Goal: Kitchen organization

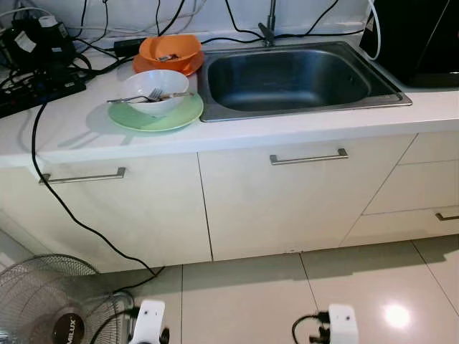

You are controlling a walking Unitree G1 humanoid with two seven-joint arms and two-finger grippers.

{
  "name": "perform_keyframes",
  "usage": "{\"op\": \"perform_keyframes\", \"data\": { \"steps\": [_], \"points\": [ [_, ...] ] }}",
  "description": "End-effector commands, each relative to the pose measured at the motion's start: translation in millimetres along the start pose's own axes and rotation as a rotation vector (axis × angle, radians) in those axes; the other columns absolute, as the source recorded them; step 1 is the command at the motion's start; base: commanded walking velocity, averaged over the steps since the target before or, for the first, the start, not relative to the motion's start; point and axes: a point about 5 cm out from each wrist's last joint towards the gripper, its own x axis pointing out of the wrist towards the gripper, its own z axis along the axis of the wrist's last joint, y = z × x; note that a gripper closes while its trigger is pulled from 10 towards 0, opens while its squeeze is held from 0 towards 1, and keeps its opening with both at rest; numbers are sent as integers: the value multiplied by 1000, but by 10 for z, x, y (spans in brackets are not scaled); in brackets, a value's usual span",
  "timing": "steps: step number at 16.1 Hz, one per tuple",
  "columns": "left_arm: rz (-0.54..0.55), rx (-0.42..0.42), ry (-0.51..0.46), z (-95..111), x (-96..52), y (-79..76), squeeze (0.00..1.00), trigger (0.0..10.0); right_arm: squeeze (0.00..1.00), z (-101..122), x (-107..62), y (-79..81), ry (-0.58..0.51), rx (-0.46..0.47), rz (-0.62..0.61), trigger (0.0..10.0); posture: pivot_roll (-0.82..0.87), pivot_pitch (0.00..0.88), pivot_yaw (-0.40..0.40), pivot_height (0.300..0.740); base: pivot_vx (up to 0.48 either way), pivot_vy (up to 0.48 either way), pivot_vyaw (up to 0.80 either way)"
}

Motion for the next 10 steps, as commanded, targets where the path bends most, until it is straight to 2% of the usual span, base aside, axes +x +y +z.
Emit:
{"op": "perform_keyframes", "data": {
  "steps": [1,4,5,6,7,10],
  "points": [
    [43,-36,-130,277,35,80,0,10000,0,373,64,-34,-160,-1,-15,10000,48,62,73,740,0,0,0],
    [51,-40,-359,764,35,101,0,10000,0,951,89,29,-403,-14,8,10000,43,50,78,740,0,0,0],
    [50,-45,-406,870,26,98,0,10000,0,1072,81,49,-455,-9,13,10000,43,49,79,740,0,0,0],
    [44,-43,-505,1081,-6,82,0,10000,0,1295,51,100,-556,-6,22,10000,42,43,82,740,0,0,0],
    [32,-39,-622,1300,-70,58,0,10000,0,1516,-8,169,-668,6,39,10000,43,39,83,740,0,0,0],
    [24,-58,-839,1691,-268,20,0,10000,0,1997,-270,322,-929,13,58,10000,38,27,85,740,0,0,0]
  ]
}}
